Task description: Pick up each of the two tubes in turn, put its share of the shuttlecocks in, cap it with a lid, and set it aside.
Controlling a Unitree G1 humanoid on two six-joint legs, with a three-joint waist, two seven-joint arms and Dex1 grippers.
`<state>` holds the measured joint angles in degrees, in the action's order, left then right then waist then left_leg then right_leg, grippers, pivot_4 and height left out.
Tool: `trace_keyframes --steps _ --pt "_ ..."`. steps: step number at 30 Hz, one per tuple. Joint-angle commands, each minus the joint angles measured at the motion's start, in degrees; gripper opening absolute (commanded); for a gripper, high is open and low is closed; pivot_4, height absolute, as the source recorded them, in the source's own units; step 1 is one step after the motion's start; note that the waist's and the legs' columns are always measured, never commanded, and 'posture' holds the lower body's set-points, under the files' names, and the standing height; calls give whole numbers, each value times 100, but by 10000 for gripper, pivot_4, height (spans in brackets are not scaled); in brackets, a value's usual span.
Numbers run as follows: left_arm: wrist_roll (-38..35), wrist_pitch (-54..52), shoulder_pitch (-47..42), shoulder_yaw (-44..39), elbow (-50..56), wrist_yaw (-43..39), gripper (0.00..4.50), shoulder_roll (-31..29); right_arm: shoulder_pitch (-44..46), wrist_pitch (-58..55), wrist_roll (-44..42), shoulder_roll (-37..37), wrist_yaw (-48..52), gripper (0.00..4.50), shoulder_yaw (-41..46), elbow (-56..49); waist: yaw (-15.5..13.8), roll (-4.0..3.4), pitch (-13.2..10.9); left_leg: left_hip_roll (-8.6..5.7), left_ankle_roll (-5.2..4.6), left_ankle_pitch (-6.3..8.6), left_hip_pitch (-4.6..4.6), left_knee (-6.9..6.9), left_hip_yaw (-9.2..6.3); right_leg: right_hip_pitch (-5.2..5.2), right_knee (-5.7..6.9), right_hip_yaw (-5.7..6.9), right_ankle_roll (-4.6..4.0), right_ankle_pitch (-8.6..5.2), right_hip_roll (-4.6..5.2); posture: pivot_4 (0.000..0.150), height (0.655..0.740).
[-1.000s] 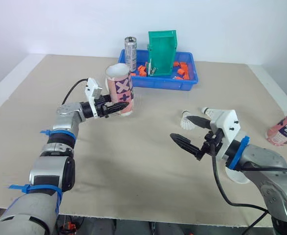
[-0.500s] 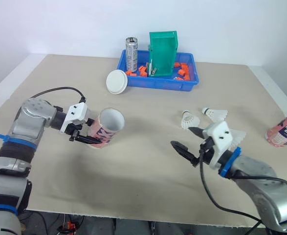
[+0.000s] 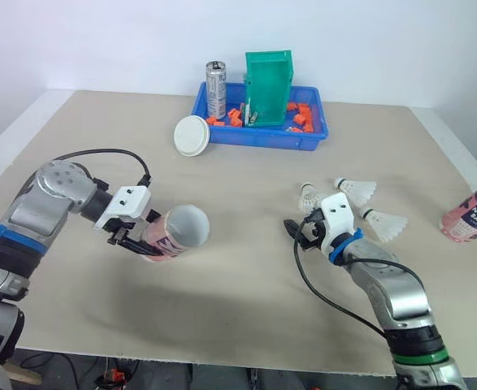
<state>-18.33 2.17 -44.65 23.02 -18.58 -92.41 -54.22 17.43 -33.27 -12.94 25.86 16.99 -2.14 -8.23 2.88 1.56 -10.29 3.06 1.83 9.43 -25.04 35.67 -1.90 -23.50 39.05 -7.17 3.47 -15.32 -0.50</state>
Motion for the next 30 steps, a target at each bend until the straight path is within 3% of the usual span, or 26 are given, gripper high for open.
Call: trace_keyframes --steps 1,7,8,10,18,24,30 --pt "-193 -238 66 144 342 -8 27692 -211 431 415 294 -120 -80 45000 65 789 14 0 0 1 0 0 0 1 0 0 0 0 -1 2 -1 1500 7362" --pt "-281 -524 186 168 540 -8 27692 -335 931 1038 706 -358 -209 45000 -30 1912 18 0 0 3 -2 -2 6 7 1 5 1 0 -14 4 -2 1500 7362" --pt "-277 -541 216 140 566 -8 27514 -321 988 1145 775 -398 -267 42419 -17 2035 18 0 0 3 -2 -2 8 10 1 7 2 1 -19 3 -2 1500 7362" --pt "-294 -573 273 101 617 -8 27464 -294 1093 1352 935 -439 -382 36989 -11 2257 19 0 1 3 -5 -5 9 12 2 8 2 0 -21 6 -2 1500 7362" --pt "-434 -717 543 -34 918 -8 27464 -210 1254 1801 1124 -550 -728 623 259 2541 -2 -1 1 1 -10 -10 7 12 4 9 1 -3 -21 7 -1 1500 7362" --pt "-349 -666 701 -54 893 -8 27464 -189 944 1595 842 -413 -66 623 236 1390 -6 -6 2 0 -11 -9 6 -1 4 7 1 -3 -1 9 0 1500 7362" --pt "-328 -604 718 122 697 -8 27464 -152 659 1000 -349 1008 2617 623 -243 -1378 -16 -47 -4 -2 -13 -7 6 -8 3 5 1 -3 1 0 1 1500 7362"
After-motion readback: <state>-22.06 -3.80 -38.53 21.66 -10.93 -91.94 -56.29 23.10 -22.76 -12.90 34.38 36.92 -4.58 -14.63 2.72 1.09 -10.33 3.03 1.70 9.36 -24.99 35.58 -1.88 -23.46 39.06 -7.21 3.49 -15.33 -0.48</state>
